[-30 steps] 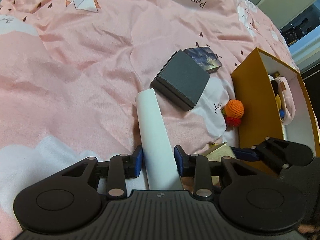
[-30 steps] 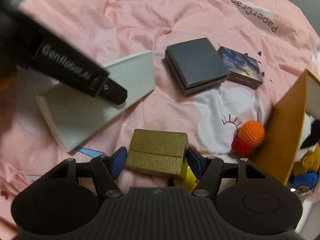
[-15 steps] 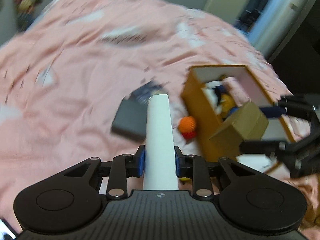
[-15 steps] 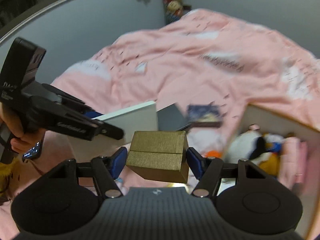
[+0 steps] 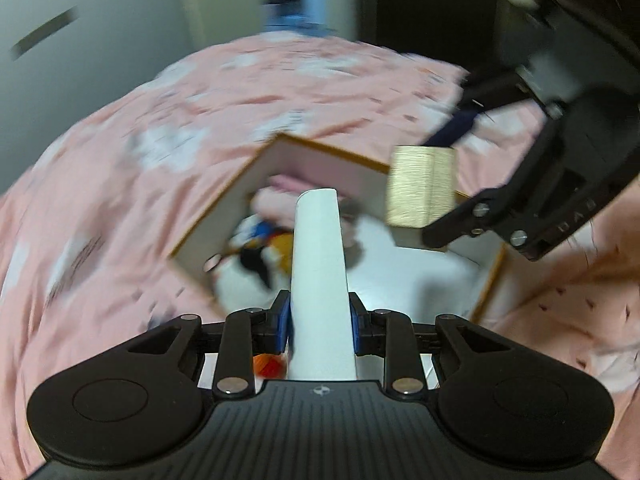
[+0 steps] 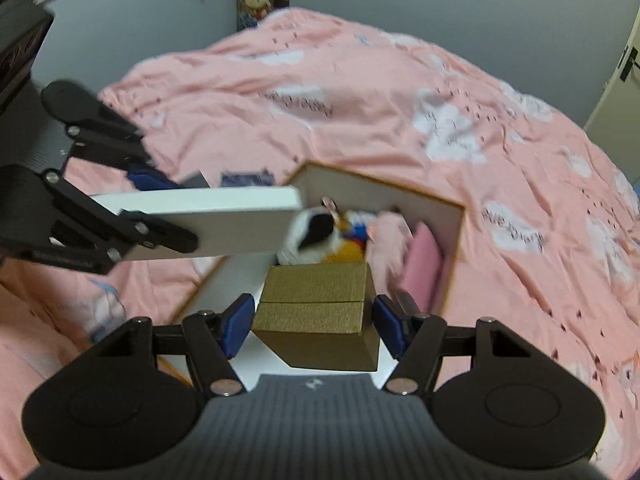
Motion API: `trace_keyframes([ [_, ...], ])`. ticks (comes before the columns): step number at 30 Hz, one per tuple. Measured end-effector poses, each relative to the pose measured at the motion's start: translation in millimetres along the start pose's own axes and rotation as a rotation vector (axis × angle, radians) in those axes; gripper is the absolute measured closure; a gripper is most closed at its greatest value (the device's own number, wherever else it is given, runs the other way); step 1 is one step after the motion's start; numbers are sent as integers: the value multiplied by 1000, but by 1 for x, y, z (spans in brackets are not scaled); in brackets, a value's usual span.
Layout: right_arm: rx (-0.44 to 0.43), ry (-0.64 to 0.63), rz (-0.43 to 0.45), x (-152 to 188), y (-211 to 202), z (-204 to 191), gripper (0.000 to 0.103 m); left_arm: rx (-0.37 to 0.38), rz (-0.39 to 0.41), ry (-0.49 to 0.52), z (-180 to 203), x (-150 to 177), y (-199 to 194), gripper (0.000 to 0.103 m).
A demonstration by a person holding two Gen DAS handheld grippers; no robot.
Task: Organize objects
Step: 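Lift the white box and gold box over the orange box with both tools, then lower the white box and gold box into the orange box and open both tools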
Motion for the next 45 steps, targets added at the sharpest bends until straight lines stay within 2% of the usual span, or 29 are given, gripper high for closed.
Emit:
trace_keyframes([
  [4, -4, -40, -46, 12, 7, 10, 37, -25, -23, 187, 25, -12, 35, 71],
  [8, -16, -68, -80, 19, 14, 17, 37, -61, -47, 337, 39, -10, 65, 71],
  [11, -17, -75, -102, 21, 22, 21, 37, -82, -33, 449, 46, -3, 86, 71],
  [16, -39, -92, -117, 19, 31, 22, 37, -115, -17, 548, 53, 10, 110, 71],
  [20, -38, -155, -144, 17, 36, 16, 37, -160, 8, 720, 63, 22, 125, 71],
  [24, -42, -236, -189, 16, 44, 10, 37, -194, -23, 787, 65, 34, 143, 71],
  [26, -44, -288, -209, 16, 48, 7, 37, -208, -39, 783, 62, 38, 148, 71],
  [28, -63, -330, -227, 16, 52, 5, 37, -176, -45, 718, 56, 33, 146, 71],
  [33, -85, -458, -289, 21, 58, -2, 37, -15, -108, 520, 44, 20, 139, 67],
  [39, -99, -609, -345, 24, 59, -11, 37, 99, -137, 318, 25, 12, 132, 62],
  [41, -107, -623, -357, 22, 61, -10, 37, 85, -151, 251, 13, 6, 135, 62],
  [45, -103, -605, -368, 13, 65, -3, 38, 73, -195, 227, 4, 3, 140, 62],
])
Point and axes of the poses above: each gripper's, at about its wrist camera, not at the fingertips, and y roughly the way its jaws point, z to its right, x to its underside, the point moved 3 cm from there along y, roughly the way its jaws point, and after that the axes turned 4 degrees about -z, right-handed, at the moved point
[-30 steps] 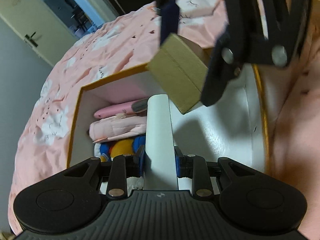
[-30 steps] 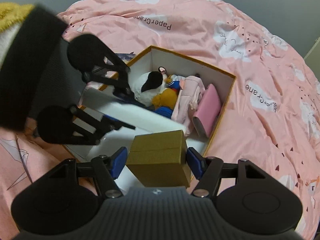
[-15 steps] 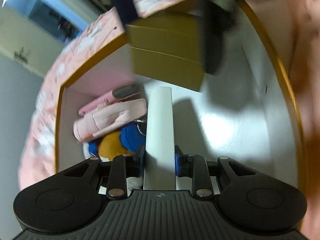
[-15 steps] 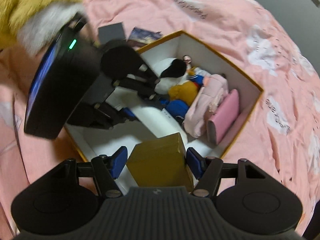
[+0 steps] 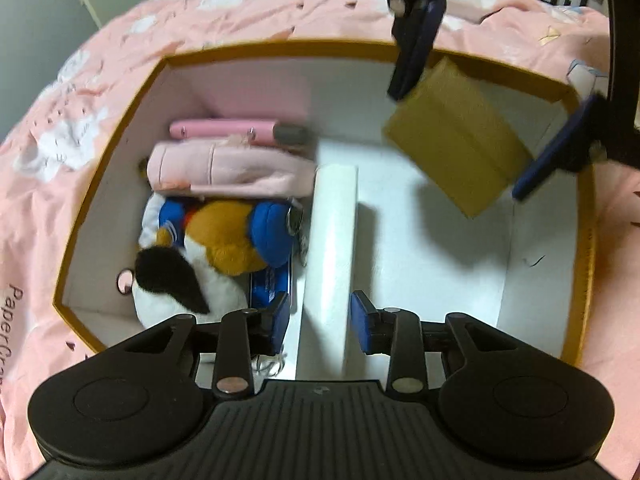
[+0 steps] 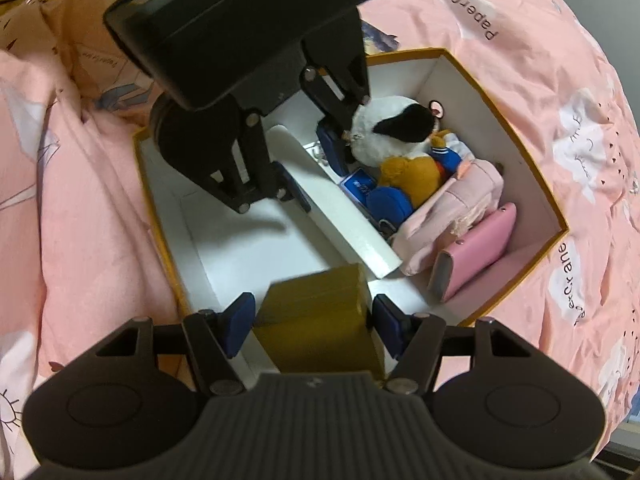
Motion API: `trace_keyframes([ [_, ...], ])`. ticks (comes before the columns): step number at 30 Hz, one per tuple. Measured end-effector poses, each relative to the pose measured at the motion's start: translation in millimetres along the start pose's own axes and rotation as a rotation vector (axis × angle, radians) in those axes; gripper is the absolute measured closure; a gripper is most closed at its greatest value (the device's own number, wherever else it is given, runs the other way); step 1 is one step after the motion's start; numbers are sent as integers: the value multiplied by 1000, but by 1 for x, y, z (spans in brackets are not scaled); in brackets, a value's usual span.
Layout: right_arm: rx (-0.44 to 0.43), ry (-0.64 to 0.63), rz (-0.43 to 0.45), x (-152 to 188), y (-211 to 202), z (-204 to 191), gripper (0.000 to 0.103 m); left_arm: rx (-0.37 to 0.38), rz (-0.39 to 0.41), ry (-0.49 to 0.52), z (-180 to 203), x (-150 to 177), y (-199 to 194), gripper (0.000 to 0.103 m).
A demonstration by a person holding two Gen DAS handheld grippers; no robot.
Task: Organize objects
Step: 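Lower the white box and gold box into the orange box and open both tools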
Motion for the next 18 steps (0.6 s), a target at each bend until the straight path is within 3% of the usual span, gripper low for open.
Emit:
trace_keyframes([
  [2, 16, 10, -14, -1, 1, 6, 38, 34, -24, -21, -4, 5, 4, 71],
  [8, 20, 16, -32, -1, 3, 12, 39, 39, -13, 20, -2, 6, 3, 73],
  [10, 17, 8, -40, -1, 6, 12, 39, -7, -1, 94, 6, 6, 4, 73],
  [14, 23, -25, -72, -3, 11, 11, 39, -188, -16, 401, 32, 12, 9, 74],
  [16, 25, -38, -84, -4, 11, 11, 39, -199, -25, 454, 35, 15, 9, 74],
  [18, 29, -48, -90, -5, 11, 12, 39, -182, -29, 430, 33, 14, 8, 74],
])
Point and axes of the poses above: each gripper's, at about its wrist camera, not at the fingertips, and y roughly the way its jaws point, z to its right, x to its underside, the point moved 3 cm from there along y, roughly the way its jaws point, and after that the axes turned 4 degrees about -z, right-handed, at the moved point
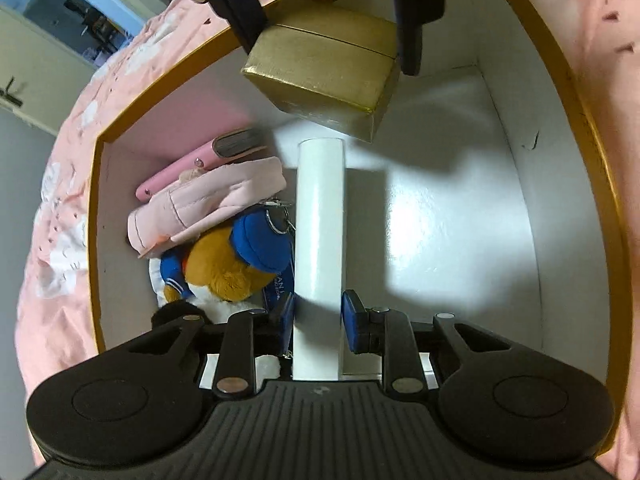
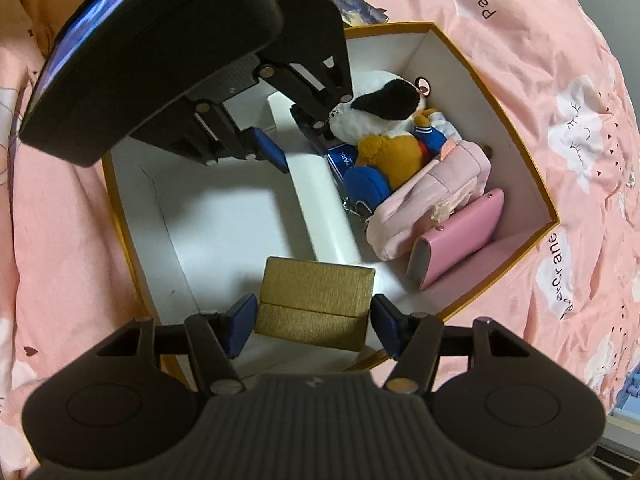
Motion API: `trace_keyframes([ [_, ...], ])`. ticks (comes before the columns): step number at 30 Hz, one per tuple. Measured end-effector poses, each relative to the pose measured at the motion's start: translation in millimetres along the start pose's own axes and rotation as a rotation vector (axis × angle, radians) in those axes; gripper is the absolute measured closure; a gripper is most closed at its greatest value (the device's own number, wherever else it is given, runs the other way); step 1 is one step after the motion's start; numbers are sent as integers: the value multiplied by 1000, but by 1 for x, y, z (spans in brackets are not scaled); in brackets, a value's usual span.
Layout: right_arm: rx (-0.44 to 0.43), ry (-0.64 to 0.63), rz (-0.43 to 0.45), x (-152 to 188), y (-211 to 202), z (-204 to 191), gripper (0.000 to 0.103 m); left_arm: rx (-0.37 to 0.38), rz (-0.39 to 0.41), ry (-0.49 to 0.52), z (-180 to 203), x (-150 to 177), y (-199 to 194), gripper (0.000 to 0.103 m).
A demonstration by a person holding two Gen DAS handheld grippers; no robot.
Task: Organize objects
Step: 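Lower the white box and gold box into the orange box and open both tools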
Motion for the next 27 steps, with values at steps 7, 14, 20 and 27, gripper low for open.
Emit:
trace_keyframes([
  [7, 0, -16, -25, 2, 4, 0, 39, 105, 23, -136, -16, 4, -7, 70],
  [14, -22, -62, -58, 3, 11, -6, 40, 254, 15, -262, -20, 3, -14, 66],
  [20, -51, -105, -122, 0, 21, -4, 41, 272, 10, -280, -16, 1, -14, 64],
  [27, -47, -143, -184, -7, 34, -1, 42, 201, 8, -288, -4, -7, -6, 49],
])
Point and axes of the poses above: each gripper's, at about its wrist camera, not at the fingertips, and y roughly the way its jaws point, z to its right, x to its underside, the point moved 3 cm from there along y, roughly the way its jaws point, and after that the axes turned 4 degrees about -z, right-handed, at the moved point
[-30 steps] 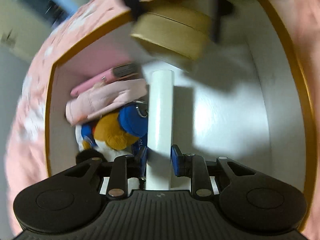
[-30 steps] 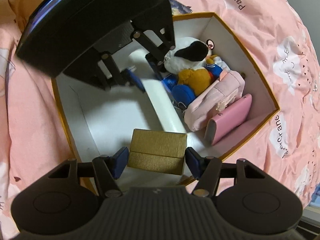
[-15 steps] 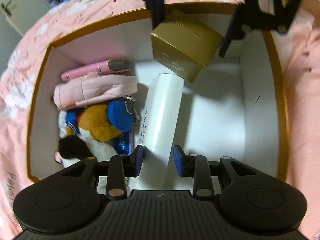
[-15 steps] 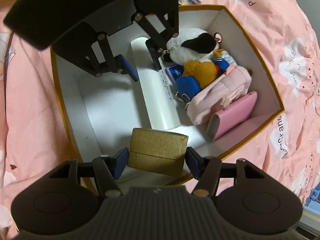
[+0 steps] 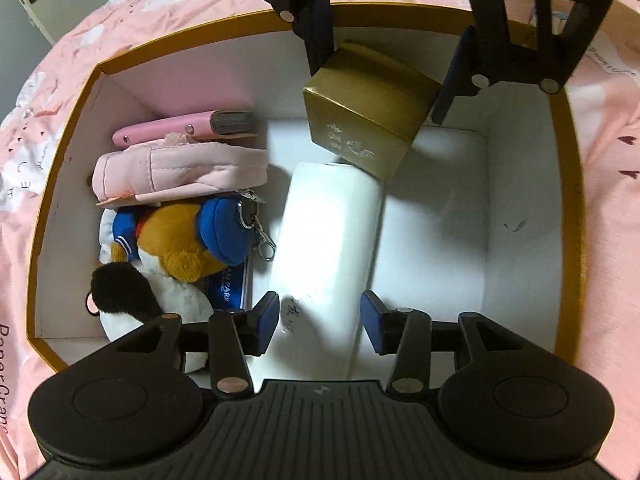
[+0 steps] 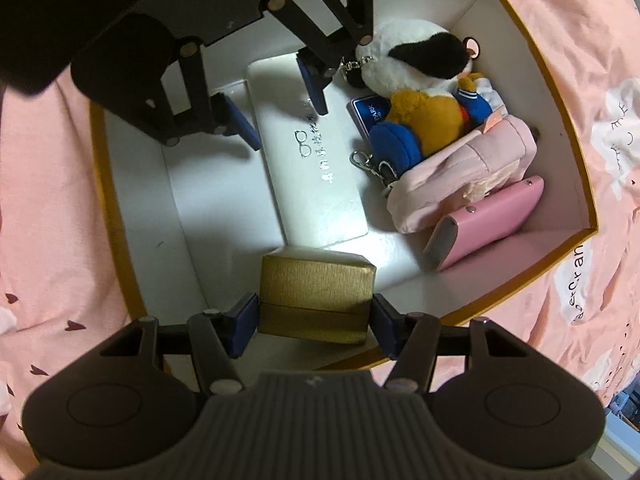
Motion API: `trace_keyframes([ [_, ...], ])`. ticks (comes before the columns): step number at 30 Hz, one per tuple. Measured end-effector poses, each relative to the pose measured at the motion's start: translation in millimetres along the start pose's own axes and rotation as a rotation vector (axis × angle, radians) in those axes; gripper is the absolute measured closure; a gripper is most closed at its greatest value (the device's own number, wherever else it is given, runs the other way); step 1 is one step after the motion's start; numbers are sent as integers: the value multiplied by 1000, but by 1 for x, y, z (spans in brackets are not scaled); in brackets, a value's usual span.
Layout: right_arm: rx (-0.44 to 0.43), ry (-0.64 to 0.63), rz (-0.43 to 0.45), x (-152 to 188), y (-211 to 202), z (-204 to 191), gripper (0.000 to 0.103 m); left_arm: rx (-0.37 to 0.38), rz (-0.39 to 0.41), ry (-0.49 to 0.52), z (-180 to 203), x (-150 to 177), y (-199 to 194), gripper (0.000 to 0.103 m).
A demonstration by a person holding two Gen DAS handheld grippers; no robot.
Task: Organize objects
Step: 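Lower the white box and gold box into the orange box and open both tools, then move both tools back toward the dark grey box and picture card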
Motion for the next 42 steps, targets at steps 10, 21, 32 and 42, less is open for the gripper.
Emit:
trace_keyframes([
  [10, 3, -123, -123, -10, 6, -9, 42, -39, -10, -146, -22, 5, 14, 45],
  [21, 108, -141, -203, -21, 29, 3, 42, -10, 39, -289, -37, 18, 6, 49],
  [32, 178, -95, -121, -12, 10, 9, 39, 108, 206, -519, -56, 32, -31, 49],
  [42, 186, 104, 130, -18, -51, 4, 35, -24, 336, -684, -64, 51, -92, 52],
])
Point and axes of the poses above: each gripper's, at about its wrist camera, not at the fingertips, and y roughly the way its jaws point, z to its right, x to its underside, the point moved 3 cm from there along y, roughly the way its jaws point, and after that the axes turned 4 degrees about -z, right-handed, at the moved point
